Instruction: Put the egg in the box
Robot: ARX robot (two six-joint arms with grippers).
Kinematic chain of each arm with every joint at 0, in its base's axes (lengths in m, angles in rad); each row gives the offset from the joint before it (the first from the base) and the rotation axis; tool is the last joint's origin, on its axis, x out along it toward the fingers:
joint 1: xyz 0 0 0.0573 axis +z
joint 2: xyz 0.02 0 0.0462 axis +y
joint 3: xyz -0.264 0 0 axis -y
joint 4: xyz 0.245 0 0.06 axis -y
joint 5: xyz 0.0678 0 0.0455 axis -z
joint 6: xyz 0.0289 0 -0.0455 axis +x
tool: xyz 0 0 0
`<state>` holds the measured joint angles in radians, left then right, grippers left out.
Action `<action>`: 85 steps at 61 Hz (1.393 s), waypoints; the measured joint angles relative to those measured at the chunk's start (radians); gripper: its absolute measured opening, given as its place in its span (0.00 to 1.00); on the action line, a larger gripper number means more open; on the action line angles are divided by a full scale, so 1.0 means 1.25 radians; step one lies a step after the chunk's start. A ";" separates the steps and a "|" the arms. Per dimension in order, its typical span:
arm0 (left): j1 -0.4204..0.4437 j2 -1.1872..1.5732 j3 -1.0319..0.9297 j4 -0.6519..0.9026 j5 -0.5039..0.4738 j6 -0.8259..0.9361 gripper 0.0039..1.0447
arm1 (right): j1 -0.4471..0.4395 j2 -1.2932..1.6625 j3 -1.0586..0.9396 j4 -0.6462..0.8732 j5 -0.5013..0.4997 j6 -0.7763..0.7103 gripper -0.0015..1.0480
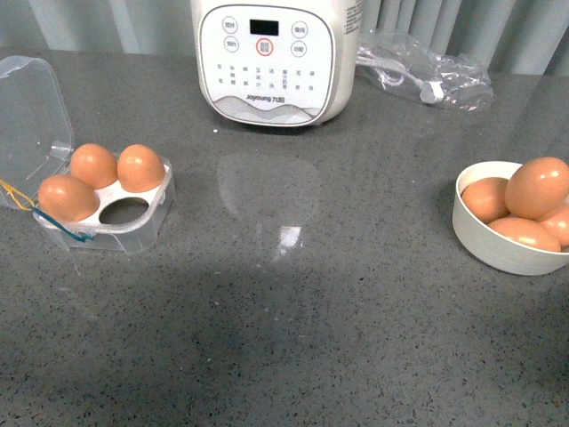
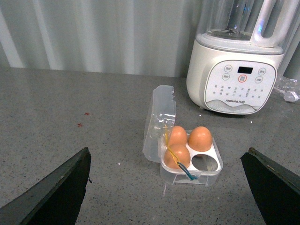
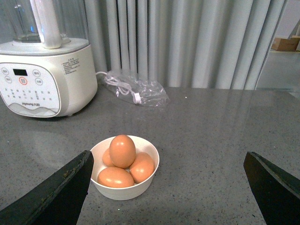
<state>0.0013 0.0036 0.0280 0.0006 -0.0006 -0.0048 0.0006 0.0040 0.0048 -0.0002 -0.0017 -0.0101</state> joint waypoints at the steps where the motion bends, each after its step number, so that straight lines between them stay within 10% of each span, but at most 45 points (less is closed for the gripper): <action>1: 0.000 0.000 0.000 0.000 0.000 0.000 0.94 | 0.000 0.000 0.000 0.000 0.000 0.000 0.93; 47: 0.000 0.000 0.000 0.000 0.000 0.000 0.94 | 0.019 0.013 0.000 0.007 0.058 -0.060 0.93; 63: 0.000 0.000 0.000 0.000 0.000 0.000 0.94 | 0.009 0.591 0.126 0.273 -0.037 -0.235 0.93; 85: 0.000 0.000 0.000 0.000 0.000 0.000 0.94 | 0.047 1.059 0.470 0.087 -0.063 -0.157 0.93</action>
<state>0.0013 0.0036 0.0280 0.0006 -0.0002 -0.0048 0.0589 1.3277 0.5919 0.1085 -0.0803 -0.2070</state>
